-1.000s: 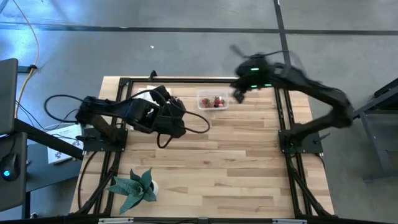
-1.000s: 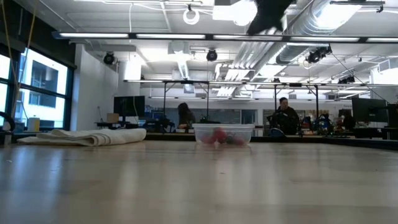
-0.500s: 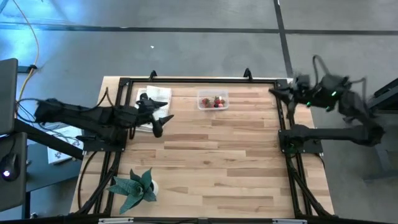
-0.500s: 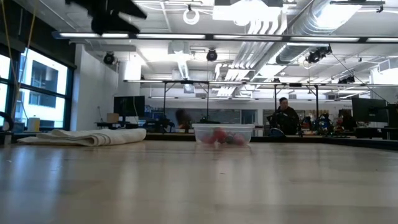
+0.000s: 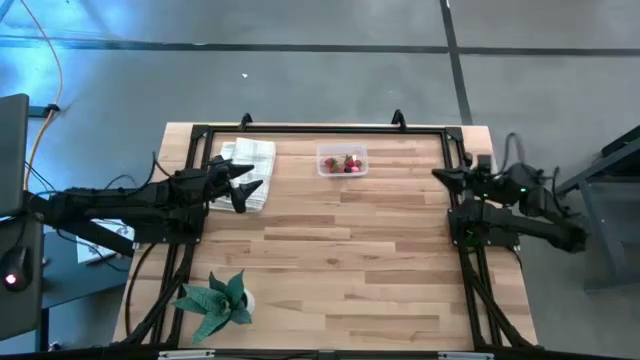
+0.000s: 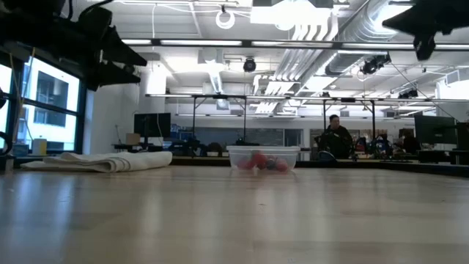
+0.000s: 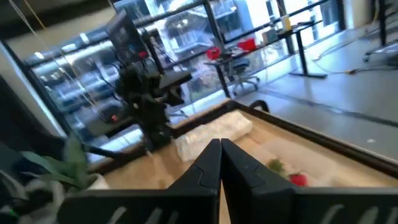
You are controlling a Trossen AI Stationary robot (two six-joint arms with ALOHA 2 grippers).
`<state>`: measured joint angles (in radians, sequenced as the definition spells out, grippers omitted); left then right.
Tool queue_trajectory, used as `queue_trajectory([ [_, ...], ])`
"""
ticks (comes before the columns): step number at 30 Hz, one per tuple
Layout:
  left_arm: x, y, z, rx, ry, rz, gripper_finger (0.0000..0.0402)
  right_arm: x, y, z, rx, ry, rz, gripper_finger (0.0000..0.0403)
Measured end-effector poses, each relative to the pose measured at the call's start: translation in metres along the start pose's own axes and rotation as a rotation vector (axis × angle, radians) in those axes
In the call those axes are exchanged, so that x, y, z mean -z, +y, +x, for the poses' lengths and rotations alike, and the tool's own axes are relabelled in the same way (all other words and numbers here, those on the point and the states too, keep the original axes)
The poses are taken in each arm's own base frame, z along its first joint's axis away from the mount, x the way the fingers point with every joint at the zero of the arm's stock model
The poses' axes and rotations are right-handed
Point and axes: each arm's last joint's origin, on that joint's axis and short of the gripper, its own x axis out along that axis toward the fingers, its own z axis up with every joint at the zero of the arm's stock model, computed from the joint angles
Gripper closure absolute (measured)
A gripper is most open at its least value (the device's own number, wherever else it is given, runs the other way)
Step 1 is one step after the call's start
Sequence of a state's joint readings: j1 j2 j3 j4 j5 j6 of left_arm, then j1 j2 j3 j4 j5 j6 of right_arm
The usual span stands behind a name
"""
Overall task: Pick and placing Produce into tupperware
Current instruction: Return to Home Position
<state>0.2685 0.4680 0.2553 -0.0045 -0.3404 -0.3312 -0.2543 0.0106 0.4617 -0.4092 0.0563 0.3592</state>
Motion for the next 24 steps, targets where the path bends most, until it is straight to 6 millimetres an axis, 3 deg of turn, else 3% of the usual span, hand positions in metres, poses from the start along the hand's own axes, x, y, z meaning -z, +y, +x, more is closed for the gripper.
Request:
queue_trajectory([
  [2, 0.005, 0.005, -0.002, 0.001, -0.003, -0.020, 0.0103, 0.001, 0.000, 0.009, 0.020, 0.014, -0.018, 0.0403],
  [5, 0.016, 0.011, -0.004, 0.005, 0.006, -0.043, 0.0103, 0.020, -0.007, 0.017, 0.050, 0.089, 0.000, 0.0403],
  [17, 0.039, 0.018, -0.006, 0.035, 0.004, -0.105, 0.0103, 0.085, -0.031, 0.045, 0.028, -0.069, 0.047, 0.0403],
  [24, 0.042, 0.020, -0.006, 0.017, 0.027, -0.097, 0.0103, 0.096, -0.035, 0.047, 0.056, -0.021, 0.072, 0.0403],
])
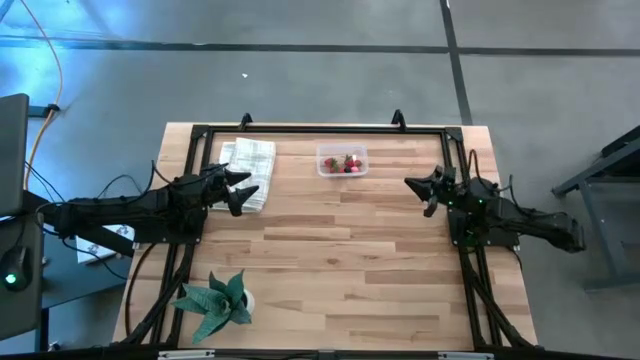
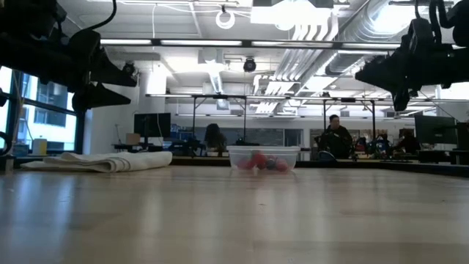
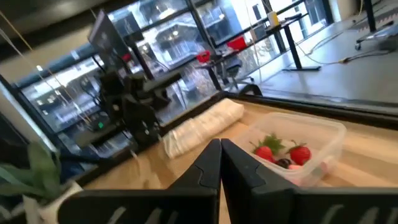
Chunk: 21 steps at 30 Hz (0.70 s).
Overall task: Pick and placing Produce into tupperware
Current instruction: Return to Home Position
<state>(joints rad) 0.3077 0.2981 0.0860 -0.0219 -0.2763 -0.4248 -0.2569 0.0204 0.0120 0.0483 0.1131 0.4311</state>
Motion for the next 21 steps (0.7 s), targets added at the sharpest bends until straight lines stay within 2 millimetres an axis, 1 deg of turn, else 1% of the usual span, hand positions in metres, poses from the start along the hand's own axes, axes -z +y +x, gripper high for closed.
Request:
queue_trajectory([
  [3, 0.0007, 0.0003, 0.0000, -0.003, 0.007, 0.002, 0.0103, 0.0000, 0.0000, -0.0001, 0.001, 0.002, 0.040, 0.0403],
  [17, 0.0008, 0.0003, -0.0004, -0.004, 0.007, 0.003, 0.0103, 0.0004, -0.0002, -0.0001, 0.003, 0.005, 0.039, 0.0403],
  [21, -0.0021, 0.0004, -0.0041, 0.009, -0.028, -0.008, 0.0103, 0.0009, -0.0003, -0.0009, 0.000, 0.002, 0.040, 0.0403],
])
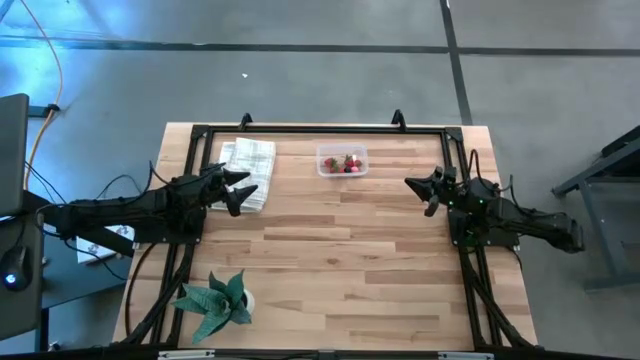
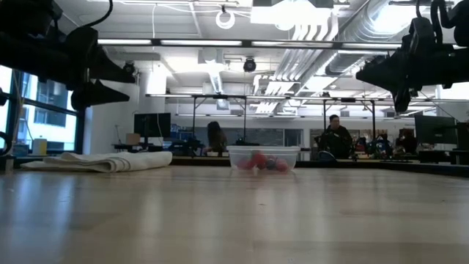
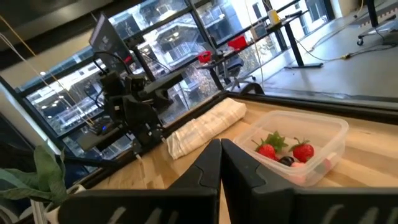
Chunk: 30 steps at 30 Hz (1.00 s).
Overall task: Pick and placing Produce into tupperware
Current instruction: Return to Home Position
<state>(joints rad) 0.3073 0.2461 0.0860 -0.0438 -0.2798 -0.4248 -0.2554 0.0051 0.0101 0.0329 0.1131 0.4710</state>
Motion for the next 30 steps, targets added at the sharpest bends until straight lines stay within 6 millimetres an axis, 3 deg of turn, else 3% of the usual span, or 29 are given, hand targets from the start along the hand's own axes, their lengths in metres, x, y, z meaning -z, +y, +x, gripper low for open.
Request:
queue_trajectory([
  [6, 0.003, 0.004, -0.008, 0.051, -0.110, -0.034, 0.0103, 0.000, 0.000, 0.000, -0.003, -0.003, 0.001, 0.0402],
  [11, -0.006, 0.002, -0.014, 0.132, -0.276, -0.090, 0.0103, 0.000, 0.000, 0.000, -0.004, -0.003, 0.001, 0.0402],
  [30, -0.005, 0.002, -0.013, 0.125, -0.261, -0.083, 0.0103, 0.001, 0.000, 0.000, -0.003, 0.008, 0.000, 0.0402],
])
